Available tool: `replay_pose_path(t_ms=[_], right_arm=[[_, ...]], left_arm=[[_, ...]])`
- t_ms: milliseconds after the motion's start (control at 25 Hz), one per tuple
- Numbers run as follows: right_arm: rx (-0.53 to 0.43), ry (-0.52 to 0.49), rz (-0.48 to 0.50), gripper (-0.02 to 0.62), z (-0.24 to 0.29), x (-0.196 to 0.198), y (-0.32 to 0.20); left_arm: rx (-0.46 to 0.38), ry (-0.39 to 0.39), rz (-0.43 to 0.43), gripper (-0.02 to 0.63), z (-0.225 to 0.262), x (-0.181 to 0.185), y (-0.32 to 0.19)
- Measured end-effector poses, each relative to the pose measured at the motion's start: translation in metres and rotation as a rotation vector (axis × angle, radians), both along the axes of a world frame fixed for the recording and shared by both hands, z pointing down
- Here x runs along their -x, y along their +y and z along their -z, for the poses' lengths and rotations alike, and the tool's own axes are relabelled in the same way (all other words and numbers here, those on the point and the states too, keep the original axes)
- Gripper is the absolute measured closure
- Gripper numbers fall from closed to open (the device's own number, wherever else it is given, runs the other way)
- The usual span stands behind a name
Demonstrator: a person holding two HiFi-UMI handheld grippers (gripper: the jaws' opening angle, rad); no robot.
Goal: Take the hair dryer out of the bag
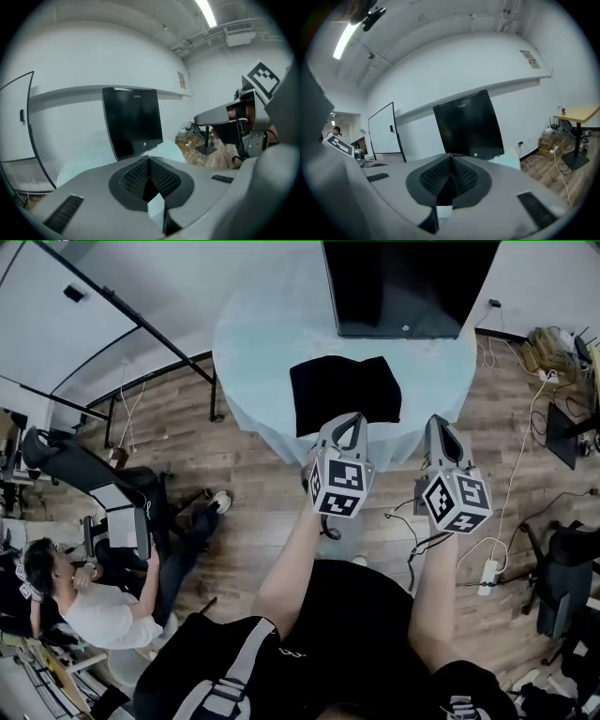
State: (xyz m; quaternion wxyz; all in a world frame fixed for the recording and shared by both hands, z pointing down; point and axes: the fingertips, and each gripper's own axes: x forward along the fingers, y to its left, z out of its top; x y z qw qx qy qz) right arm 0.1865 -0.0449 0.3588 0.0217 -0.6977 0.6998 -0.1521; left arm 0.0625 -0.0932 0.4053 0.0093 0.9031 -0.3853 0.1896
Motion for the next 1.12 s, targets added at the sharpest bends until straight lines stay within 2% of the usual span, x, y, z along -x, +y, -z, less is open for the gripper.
replay_pose_path(t_ms=[120, 320, 440, 480, 640, 880, 1120], right_arm=[[0.031, -0.031, -0.012, 0.589, -0.017, -0.012, -0.027], [0.092, -0.069, 0.011, 0.589, -0.043, -0.017, -0.068], [0.138, -0.047, 0.026, 0.589, -0.055, -0.023, -0.083], [0.151, -0.045, 0.019, 0.589, -0.060, -0.028, -0.087], [0.196, -0.055, 0.009, 0.589, -0.077, -0.033, -0.097], [0.232, -0.078, -0.028, 0.589, -0.094, -0.041, -0.117], [0.249, -0.089, -0.117, 0.589, -0.102, -0.069, -0.122]], left_arm=[[-0.002, -0.087, -0.041, 0.589, -0.018, -0.015, -0.025], [0.070, -0.056, -0.114, 0.575, -0.039, -0.038, -0.063], [0.079, -0.112, -0.172, 0.566, -0.059, -0.053, -0.077], [0.085, -0.136, -0.208, 0.550, -0.067, -0.061, -0.078], [0.121, -0.207, -0.331, 0.415, -0.090, -0.079, -0.081], [0.124, -0.286, -0.443, 0.375, -0.108, -0.096, -0.102], [0.209, -0.316, -0.493, 0.371, -0.133, -0.115, -0.118]])
